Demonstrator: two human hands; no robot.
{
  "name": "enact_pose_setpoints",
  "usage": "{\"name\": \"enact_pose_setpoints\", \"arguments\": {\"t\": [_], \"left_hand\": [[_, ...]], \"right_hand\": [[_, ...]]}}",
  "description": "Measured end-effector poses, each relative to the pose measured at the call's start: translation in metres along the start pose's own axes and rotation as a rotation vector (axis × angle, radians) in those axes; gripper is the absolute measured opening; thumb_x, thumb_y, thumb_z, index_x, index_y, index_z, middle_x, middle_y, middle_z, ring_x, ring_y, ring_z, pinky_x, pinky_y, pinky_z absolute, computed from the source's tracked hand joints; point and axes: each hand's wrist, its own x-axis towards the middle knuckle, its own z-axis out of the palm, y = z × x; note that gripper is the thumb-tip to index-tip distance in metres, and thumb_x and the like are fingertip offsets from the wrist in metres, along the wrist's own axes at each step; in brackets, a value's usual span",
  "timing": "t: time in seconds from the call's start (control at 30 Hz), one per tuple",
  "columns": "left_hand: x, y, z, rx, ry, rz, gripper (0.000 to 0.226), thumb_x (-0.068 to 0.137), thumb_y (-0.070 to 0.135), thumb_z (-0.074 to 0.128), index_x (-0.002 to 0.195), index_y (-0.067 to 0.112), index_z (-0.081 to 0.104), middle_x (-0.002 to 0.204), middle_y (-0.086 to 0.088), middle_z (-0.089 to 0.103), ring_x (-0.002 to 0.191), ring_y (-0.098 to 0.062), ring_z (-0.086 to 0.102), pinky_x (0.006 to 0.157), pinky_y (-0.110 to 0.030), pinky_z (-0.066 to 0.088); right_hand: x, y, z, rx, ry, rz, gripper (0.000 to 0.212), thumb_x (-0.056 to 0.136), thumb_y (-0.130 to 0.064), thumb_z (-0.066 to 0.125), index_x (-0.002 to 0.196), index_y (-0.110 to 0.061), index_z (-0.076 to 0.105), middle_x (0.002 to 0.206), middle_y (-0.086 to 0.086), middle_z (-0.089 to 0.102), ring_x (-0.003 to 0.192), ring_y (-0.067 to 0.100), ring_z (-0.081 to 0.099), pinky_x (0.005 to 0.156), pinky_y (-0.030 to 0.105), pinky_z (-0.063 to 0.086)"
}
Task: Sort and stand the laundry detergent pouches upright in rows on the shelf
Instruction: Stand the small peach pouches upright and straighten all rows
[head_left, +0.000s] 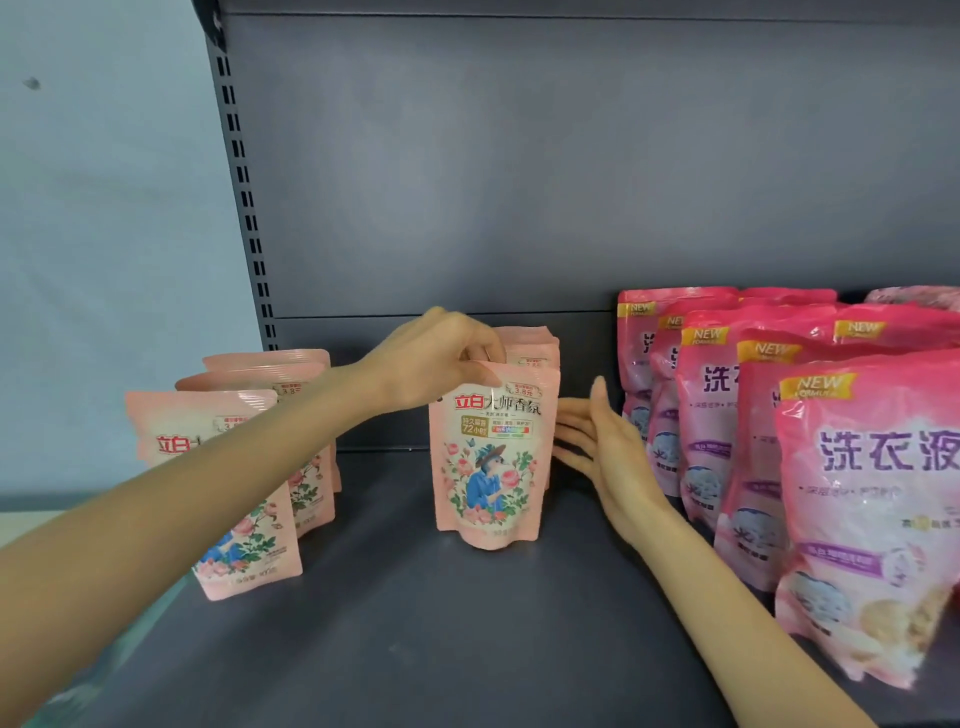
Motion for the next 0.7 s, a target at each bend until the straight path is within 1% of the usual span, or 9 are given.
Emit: {"name": "enact_pose_setpoints", "arguments": {"t": [0.1, 0.2, 0.3, 0.37, 0.4, 0.43, 0.5, 0.6, 0.7], "left_hand": [[0.003, -0.003, 0.006, 0.025, 0.042, -0.034, 0.008, 0.084, 0.021, 0.067, 0.091, 0.019, 0.068, 0.092, 0.005, 0.070, 0.083, -0.009, 0.066, 0.074, -0.042, 0.056], [0.007, -0.006, 0.012, 0.013, 0.085, -0.060, 0.010, 0.083, 0.022, 0.068, 0.093, 0.020, 0.069, 0.092, 0.006, 0.070, 0.083, -0.010, 0.065, 0.074, -0.042, 0.055], [0.003, -0.007, 0.024, -0.106, 0.242, -0.099, 0.019, 0.083, 0.023, 0.068, 0.101, 0.019, 0.066, 0.095, 0.007, 0.067, 0.088, -0.009, 0.063, 0.079, -0.038, 0.055], [-0.007, -0.007, 0.037, -0.267, 0.400, -0.148, 0.032, 0.082, 0.020, 0.068, 0.113, 0.017, 0.060, 0.100, 0.010, 0.062, 0.091, -0.004, 0.059, 0.081, -0.021, 0.052], [-0.015, -0.007, 0.044, -0.364, 0.454, -0.182, 0.037, 0.082, 0.018, 0.068, 0.117, 0.016, 0.056, 0.103, 0.012, 0.059, 0.090, 0.000, 0.057, 0.078, -0.010, 0.049], [-0.023, -0.008, 0.054, -0.455, 0.482, -0.220, 0.040, 0.083, 0.017, 0.068, 0.119, 0.015, 0.053, 0.103, 0.015, 0.057, 0.089, 0.004, 0.056, 0.074, -0.004, 0.046], [-0.039, -0.013, 0.073, -0.550, 0.453, -0.296, 0.039, 0.084, 0.017, 0.065, 0.120, 0.016, 0.049, 0.103, 0.017, 0.056, 0.089, 0.008, 0.056, 0.070, -0.002, 0.045], [-0.054, -0.026, 0.096, -0.527, 0.253, -0.378, 0.036, 0.085, 0.020, 0.065, 0.117, 0.019, 0.048, 0.105, 0.012, 0.059, 0.092, 0.002, 0.058, 0.069, -0.007, 0.048], [-0.060, -0.034, 0.104, -0.490, 0.147, -0.423, 0.026, 0.084, 0.016, 0.067, 0.104, 0.022, 0.050, 0.098, 0.010, 0.061, 0.086, -0.003, 0.061, 0.066, -0.010, 0.049]], "right_hand": [[-0.002, 0.000, -0.002, -0.110, -0.057, -0.057, 0.034, 0.089, -0.047, 0.047, 0.097, -0.021, 0.067, 0.100, -0.002, 0.072, 0.095, 0.009, 0.067, 0.084, 0.028, 0.053], [-0.006, 0.004, 0.001, -0.189, -0.143, -0.082, 0.006, 0.088, -0.021, 0.061, 0.089, -0.021, 0.067, 0.091, -0.007, 0.073, 0.087, 0.006, 0.069, 0.072, 0.020, 0.055], [-0.004, 0.007, 0.001, -0.200, -0.142, -0.106, 0.011, 0.087, -0.010, 0.063, 0.087, -0.020, 0.066, 0.089, -0.009, 0.072, 0.081, 0.006, 0.070, 0.064, 0.017, 0.054], [-0.002, 0.009, -0.001, -0.201, -0.114, -0.116, 0.010, 0.087, -0.011, 0.063, 0.087, -0.020, 0.067, 0.088, -0.008, 0.073, 0.081, 0.007, 0.070, 0.064, 0.019, 0.055], [-0.002, 0.009, -0.002, -0.195, -0.101, -0.115, 0.010, 0.087, -0.011, 0.063, 0.086, -0.020, 0.067, 0.088, -0.008, 0.072, 0.080, 0.007, 0.070, 0.063, 0.019, 0.055], [-0.001, 0.009, -0.003, -0.191, -0.093, -0.116, 0.009, 0.086, -0.011, 0.063, 0.086, -0.020, 0.066, 0.088, -0.008, 0.072, 0.080, 0.007, 0.070, 0.063, 0.019, 0.055], [0.000, 0.009, -0.005, -0.184, -0.096, -0.106, 0.009, 0.086, -0.011, 0.064, 0.087, -0.019, 0.066, 0.089, -0.006, 0.072, 0.079, 0.007, 0.070, 0.063, 0.020, 0.056], [-0.001, 0.008, -0.010, -0.202, -0.201, -0.005, 0.017, 0.084, -0.005, 0.065, 0.092, -0.020, 0.063, 0.092, -0.008, 0.069, 0.076, 0.004, 0.070, 0.060, 0.020, 0.055], [0.000, 0.015, -0.014, -0.444, -0.334, 0.087, 0.026, 0.081, -0.003, 0.068, 0.098, -0.022, 0.062, 0.095, -0.008, 0.068, 0.084, 0.006, 0.067, 0.065, 0.021, 0.056]]}}
